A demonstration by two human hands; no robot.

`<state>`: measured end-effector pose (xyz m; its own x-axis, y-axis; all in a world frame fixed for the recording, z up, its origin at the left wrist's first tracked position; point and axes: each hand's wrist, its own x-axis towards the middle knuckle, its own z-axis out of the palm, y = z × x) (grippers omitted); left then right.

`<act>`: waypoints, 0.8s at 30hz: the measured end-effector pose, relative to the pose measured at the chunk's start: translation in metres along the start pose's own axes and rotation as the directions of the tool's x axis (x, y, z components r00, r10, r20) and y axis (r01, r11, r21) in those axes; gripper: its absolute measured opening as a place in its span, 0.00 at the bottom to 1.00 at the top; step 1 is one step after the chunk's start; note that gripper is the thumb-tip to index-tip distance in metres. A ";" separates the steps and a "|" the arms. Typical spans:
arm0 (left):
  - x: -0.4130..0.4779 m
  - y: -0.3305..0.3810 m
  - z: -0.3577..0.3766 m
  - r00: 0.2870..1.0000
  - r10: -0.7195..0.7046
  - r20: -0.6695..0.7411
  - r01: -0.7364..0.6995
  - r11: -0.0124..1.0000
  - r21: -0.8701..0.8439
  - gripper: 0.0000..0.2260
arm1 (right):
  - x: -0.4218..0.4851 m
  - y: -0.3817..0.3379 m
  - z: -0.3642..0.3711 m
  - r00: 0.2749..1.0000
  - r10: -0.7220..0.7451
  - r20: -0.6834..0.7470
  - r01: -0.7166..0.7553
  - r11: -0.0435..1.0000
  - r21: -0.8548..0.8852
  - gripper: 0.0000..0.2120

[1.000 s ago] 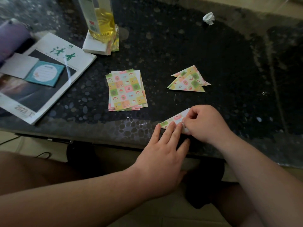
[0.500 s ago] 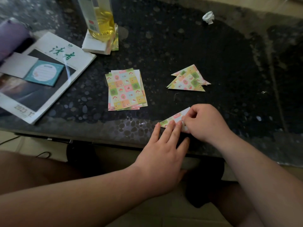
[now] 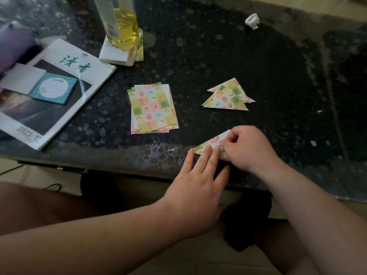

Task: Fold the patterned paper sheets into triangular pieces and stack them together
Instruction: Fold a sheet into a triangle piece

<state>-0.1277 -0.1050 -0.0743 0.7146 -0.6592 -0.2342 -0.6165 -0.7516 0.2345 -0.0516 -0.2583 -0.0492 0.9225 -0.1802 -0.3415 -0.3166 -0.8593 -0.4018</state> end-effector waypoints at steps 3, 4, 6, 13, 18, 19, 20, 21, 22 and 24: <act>0.000 0.000 0.001 1.000 -0.001 -0.011 0.001 1.000 -0.002 0.37 | 0.000 0.000 0.000 1.000 0.001 0.005 -0.001 1.000 0.001 0.09; 0.000 0.000 0.001 1.000 -0.002 -0.011 0.002 1.000 0.000 0.37 | -0.001 0.000 0.000 1.000 0.001 0.005 -0.001 1.000 -0.002 0.09; 0.000 0.000 0.000 1.000 -0.003 0.002 0.003 1.000 0.004 0.37 | -0.001 -0.002 -0.001 1.000 0.005 0.008 -0.005 1.000 -0.007 0.09; 0.000 0.000 -0.004 0.999 -0.004 0.040 0.004 1.000 0.012 0.37 | -0.002 -0.002 -0.001 1.000 0.005 0.010 -0.005 1.000 0.000 0.10; -0.001 0.002 -0.007 0.998 -0.010 0.057 0.009 1.000 0.010 0.37 | -0.003 -0.003 -0.001 1.000 0.005 0.008 -0.005 1.000 0.005 0.10; -0.001 0.002 -0.007 0.998 -0.012 0.056 0.012 1.000 0.008 0.37 | -0.003 -0.003 -0.001 1.000 0.006 0.009 -0.006 1.000 0.008 0.10; -0.001 0.002 -0.009 0.998 -0.016 0.057 0.015 1.000 0.007 0.37 | -0.003 -0.003 -0.001 1.000 0.007 0.009 -0.007 1.000 0.010 0.10; -0.002 0.003 -0.010 0.998 -0.020 0.064 0.020 1.000 0.007 0.38 | -0.003 -0.002 -0.001 1.000 0.005 0.008 -0.005 1.000 0.009 0.10; -0.002 0.003 -0.011 0.997 -0.026 0.075 0.026 1.000 0.009 0.38 | -0.002 -0.002 0.000 1.000 0.002 0.004 -0.002 1.000 0.004 0.10; -0.004 0.005 -0.013 0.995 -0.037 0.089 0.036 0.999 0.020 0.38 | -0.001 -0.002 0.000 1.000 0.002 -0.002 -0.002 1.000 -0.005 0.10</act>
<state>-0.1287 -0.1058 -0.0596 0.7047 -0.6302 -0.3261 -0.5973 -0.7749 0.2068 -0.0525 -0.2565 -0.0484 0.9223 -0.1830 -0.3405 -0.3175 -0.8611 -0.3971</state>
